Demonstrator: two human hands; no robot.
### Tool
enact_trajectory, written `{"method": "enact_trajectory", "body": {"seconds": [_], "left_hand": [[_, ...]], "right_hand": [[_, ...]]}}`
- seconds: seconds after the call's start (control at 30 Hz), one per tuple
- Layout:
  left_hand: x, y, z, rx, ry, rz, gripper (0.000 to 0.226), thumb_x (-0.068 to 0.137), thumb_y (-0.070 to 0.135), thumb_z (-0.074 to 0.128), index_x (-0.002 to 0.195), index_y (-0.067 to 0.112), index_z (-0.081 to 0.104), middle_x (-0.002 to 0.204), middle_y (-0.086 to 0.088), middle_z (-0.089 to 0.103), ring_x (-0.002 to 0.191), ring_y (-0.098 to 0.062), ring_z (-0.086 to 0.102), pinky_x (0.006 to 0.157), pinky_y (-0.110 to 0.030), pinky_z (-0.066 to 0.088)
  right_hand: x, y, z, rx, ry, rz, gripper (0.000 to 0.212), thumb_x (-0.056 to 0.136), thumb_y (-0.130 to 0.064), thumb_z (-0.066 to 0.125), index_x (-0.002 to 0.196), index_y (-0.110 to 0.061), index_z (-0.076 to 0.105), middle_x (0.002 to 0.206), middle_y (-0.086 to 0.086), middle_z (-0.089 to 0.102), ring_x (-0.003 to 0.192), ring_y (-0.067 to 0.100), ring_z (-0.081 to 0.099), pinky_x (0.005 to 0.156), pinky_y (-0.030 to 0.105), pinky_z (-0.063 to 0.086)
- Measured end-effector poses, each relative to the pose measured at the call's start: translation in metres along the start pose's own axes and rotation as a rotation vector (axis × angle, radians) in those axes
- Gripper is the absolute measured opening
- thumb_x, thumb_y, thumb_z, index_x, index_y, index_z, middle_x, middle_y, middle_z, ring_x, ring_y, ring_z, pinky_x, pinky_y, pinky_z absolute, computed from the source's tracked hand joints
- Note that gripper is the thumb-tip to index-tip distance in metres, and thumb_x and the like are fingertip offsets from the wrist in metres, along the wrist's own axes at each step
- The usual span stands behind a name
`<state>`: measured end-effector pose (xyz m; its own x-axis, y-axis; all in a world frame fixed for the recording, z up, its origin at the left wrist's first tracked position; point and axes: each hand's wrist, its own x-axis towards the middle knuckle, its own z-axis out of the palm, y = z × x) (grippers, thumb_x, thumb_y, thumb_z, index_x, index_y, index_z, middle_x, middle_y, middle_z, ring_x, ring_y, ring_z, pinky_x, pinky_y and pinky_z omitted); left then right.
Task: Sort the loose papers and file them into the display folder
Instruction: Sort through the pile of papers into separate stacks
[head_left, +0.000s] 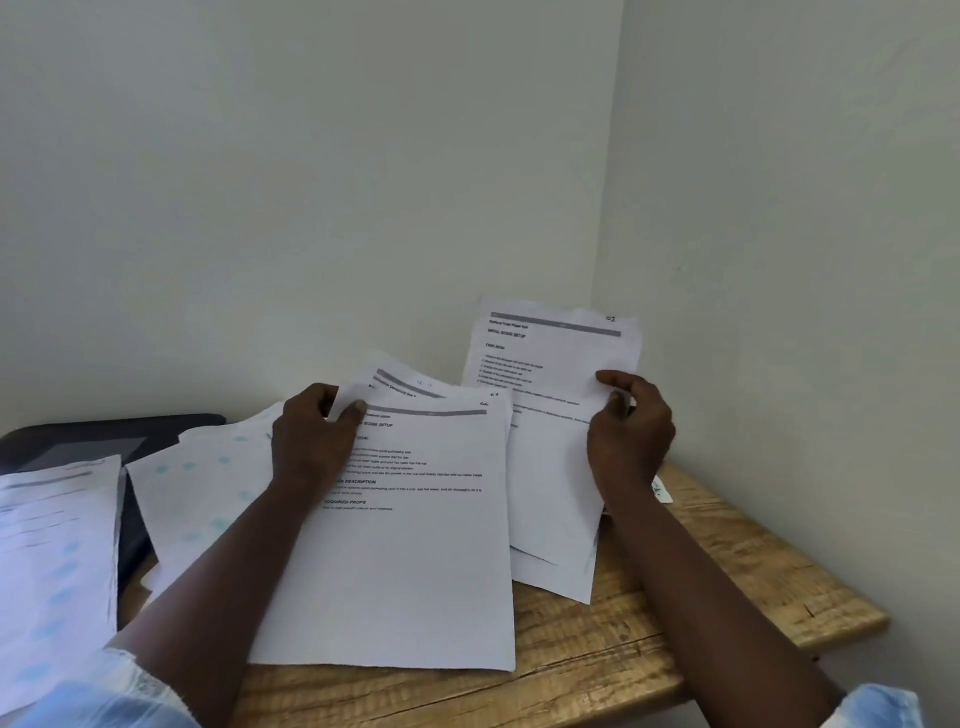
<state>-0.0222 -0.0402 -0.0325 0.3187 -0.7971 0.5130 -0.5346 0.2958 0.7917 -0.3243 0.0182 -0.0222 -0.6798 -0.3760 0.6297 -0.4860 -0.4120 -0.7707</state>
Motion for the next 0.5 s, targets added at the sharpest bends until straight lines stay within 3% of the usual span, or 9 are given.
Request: {"method": "enact_trajectory", "body": {"seconds": [0.2, 0.4, 0.5], "left_hand": [[0.004, -0.006, -0.001, 0.249, 0.065, -0.021, 0.016, 0.097, 0.035, 0.063, 0.110, 0.027, 0.061, 0.104, -0.007, 0.071, 0.100, -0.038, 0.063, 0.079, -0.040, 0.044], [0.004, -0.006, -0.001, 0.335, 0.046, -0.077, 0.025, 0.100, 0.035, 0.058, 0.123, 0.026, 0.057, 0.111, -0.014, 0.070, 0.107, -0.041, 0.062, 0.081, -0.042, 0.042], [0.003, -0.002, -0.001, 0.333, 0.042, -0.080, 0.023, 0.100, 0.035, 0.057, 0.122, 0.026, 0.058, 0.106, -0.014, 0.070, 0.106, -0.040, 0.063, 0.080, -0.041, 0.042]], "right_hand": [[0.054, -0.046, -0.022, -0.039, 0.225, -0.107, 0.041, 0.086, 0.004, 0.050, 0.103, -0.022, 0.076, 0.112, -0.006, 0.072, 0.101, 0.012, 0.062, 0.084, 0.014, 0.036], [0.088, -0.110, -0.031, -0.103, 0.261, -0.201, 0.044, 0.089, 0.001, 0.046, 0.109, -0.026, 0.074, 0.119, -0.007, 0.069, 0.106, 0.012, 0.058, 0.080, 0.014, 0.032], [0.098, -0.121, -0.025, -0.095, 0.123, -0.140, 0.045, 0.087, 0.002, 0.046, 0.106, -0.026, 0.077, 0.116, -0.005, 0.072, 0.101, 0.012, 0.063, 0.083, 0.015, 0.036]]}}
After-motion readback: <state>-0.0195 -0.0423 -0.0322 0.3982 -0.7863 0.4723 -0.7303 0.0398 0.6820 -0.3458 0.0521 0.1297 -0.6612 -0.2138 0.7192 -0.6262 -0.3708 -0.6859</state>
